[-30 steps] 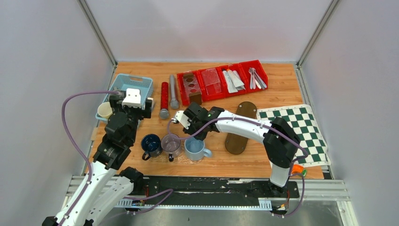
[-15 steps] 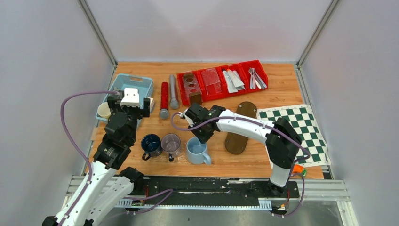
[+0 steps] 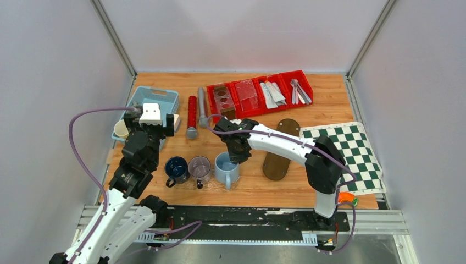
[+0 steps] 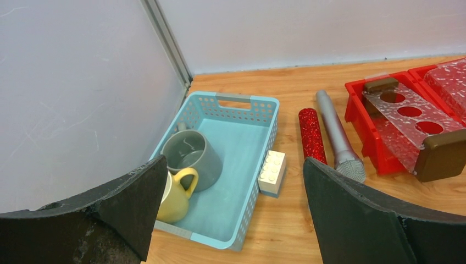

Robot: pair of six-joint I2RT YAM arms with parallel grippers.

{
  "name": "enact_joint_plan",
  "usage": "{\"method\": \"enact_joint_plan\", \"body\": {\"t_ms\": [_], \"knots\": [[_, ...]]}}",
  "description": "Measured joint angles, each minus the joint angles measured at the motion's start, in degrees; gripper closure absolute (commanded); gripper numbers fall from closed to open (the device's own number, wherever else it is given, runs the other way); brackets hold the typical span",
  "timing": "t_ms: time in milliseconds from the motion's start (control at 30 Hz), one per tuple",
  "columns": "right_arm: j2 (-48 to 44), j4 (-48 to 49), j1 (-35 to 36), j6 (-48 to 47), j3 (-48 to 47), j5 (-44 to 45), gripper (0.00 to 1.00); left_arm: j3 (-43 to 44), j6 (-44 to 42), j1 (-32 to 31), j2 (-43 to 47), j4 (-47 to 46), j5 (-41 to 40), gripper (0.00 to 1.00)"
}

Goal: Prepare toiletry sets of a toothbrush and toothpaste on the tray
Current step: Adjust the cup on the tray.

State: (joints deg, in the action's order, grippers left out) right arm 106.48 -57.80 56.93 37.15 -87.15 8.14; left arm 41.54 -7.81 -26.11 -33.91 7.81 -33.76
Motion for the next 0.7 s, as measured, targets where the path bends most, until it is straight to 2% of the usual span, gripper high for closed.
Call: {"method": "enact_joint_plan", "body": {"t_ms": [300,633,700], "knots": [[2.60,-5.66,2.14,10.29,-2.38,6.93,1.00,-0.26,0.31,0.00,0.15,-0.15,0.00,0.00],[4.59,-7.37,4.09,11.93,-5.16,8.28,1.00,-0.31,0.50,0.00,0.33,-0.39,0.02,0.00],[4.87,-7.78,4.15,11.91,-5.46,8.24,0.96,-0.37,0.50,0.00,0.33,-0.42,0.02,0.00]]}}
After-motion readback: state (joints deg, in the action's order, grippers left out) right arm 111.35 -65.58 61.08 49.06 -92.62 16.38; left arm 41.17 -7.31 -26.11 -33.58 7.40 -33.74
